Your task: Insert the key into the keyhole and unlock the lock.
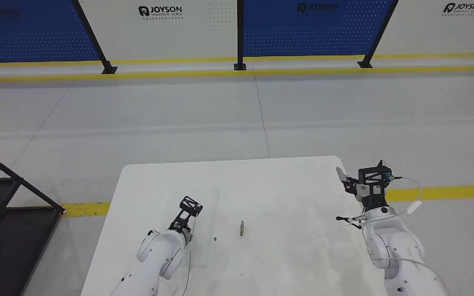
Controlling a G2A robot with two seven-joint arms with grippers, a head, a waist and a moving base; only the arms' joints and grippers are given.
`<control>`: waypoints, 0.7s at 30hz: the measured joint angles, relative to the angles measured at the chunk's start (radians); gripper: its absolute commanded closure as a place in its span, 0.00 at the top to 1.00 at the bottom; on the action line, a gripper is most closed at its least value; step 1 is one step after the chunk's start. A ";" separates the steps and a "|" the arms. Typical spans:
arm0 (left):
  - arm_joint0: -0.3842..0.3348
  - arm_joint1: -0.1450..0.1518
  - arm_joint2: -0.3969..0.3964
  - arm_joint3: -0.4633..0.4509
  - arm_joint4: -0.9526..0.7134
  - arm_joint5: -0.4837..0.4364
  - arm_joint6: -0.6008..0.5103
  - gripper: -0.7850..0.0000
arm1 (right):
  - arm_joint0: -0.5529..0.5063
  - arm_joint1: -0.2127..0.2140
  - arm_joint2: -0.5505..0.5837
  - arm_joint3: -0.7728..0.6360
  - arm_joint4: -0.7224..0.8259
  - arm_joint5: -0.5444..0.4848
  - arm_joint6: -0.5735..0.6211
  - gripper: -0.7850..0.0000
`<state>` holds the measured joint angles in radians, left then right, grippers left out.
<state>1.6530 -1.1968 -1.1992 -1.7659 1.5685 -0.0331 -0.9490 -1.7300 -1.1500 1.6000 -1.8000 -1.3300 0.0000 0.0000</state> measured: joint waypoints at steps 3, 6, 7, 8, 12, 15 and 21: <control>0.010 0.001 -0.008 -0.020 -0.004 -0.006 0.001 0.00 | 0.000 0.000 0.000 0.000 0.000 0.000 0.000 1.00; 0.029 0.003 -0.022 -0.053 -0.015 -0.009 0.017 0.00 | 0.000 0.000 0.000 0.000 0.000 0.000 0.000 1.00; 0.040 0.004 -0.030 -0.071 -0.022 -0.011 0.028 0.00 | 0.000 0.000 0.000 0.000 0.000 0.000 0.000 1.00; 0.049 0.005 -0.037 -0.086 -0.030 -0.013 0.039 0.00 | 0.000 0.000 0.000 0.000 0.000 0.000 0.000 1.00; 0.098 0.011 -0.079 -0.162 -0.086 -0.046 0.108 0.00 | 0.000 0.000 0.000 0.000 0.000 0.000 0.000 1.00; 0.152 0.018 -0.138 -0.224 -0.171 -0.100 0.195 0.00 | 0.000 0.000 0.000 0.000 0.000 0.000 0.000 1.00; 0.259 0.038 -0.296 -0.261 -0.408 -0.362 0.457 0.00 | 0.000 0.000 0.000 0.000 0.000 0.000 0.000 1.00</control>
<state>1.9124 -1.1584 -1.4950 -2.0266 1.1600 -0.3955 -0.4925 -1.7300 -1.1500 1.6000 -1.8000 -1.3300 0.0000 0.0000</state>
